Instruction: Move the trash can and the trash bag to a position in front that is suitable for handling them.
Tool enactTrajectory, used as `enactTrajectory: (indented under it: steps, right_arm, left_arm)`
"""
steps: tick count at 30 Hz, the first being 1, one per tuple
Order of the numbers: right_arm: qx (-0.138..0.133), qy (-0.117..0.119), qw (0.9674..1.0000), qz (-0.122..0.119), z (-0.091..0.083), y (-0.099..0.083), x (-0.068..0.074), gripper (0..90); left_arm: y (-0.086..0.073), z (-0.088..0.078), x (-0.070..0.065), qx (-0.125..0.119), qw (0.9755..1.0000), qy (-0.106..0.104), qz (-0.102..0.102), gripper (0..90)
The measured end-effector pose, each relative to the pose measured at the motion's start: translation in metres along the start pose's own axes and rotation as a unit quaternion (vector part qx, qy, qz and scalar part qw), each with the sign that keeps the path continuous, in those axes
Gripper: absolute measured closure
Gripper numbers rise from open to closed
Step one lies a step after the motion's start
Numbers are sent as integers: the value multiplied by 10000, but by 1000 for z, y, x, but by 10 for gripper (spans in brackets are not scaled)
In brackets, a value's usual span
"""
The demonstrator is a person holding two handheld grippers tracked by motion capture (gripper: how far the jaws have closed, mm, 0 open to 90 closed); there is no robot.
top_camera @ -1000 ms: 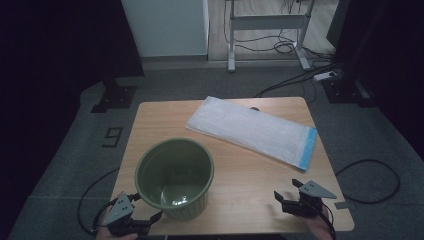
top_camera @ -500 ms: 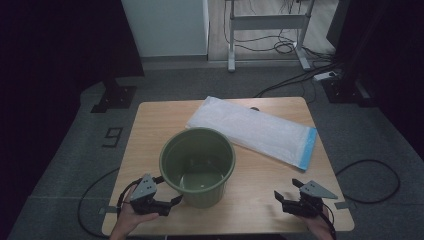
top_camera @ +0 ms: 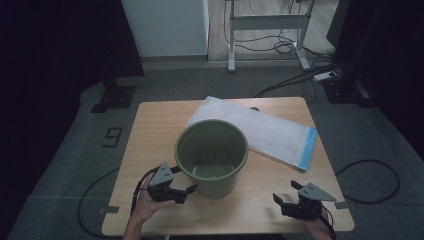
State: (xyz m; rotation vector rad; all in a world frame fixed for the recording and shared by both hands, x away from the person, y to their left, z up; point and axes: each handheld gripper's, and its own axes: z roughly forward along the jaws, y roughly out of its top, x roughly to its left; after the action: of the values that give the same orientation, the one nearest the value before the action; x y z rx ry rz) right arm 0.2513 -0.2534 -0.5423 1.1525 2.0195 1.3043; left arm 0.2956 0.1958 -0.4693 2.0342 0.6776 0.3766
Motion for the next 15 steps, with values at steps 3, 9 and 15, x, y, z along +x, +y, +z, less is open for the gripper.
enactTrajectory:
  steps: [3,9,15]
  right_arm:
    - [38,19,10000,-54,1,-1,3,140]
    - [72,25,9999,-142,1,-2,7,139]
    - [31,-208,9998,-21,0,-2,5,136]
  left_arm:
    - [1,2,-2,-21,10000,51,-42,147]
    - [-11,-13,-10,-101,9991,382,-181,148]
    - [-41,-33,-18,171,9954,866,-375,148]
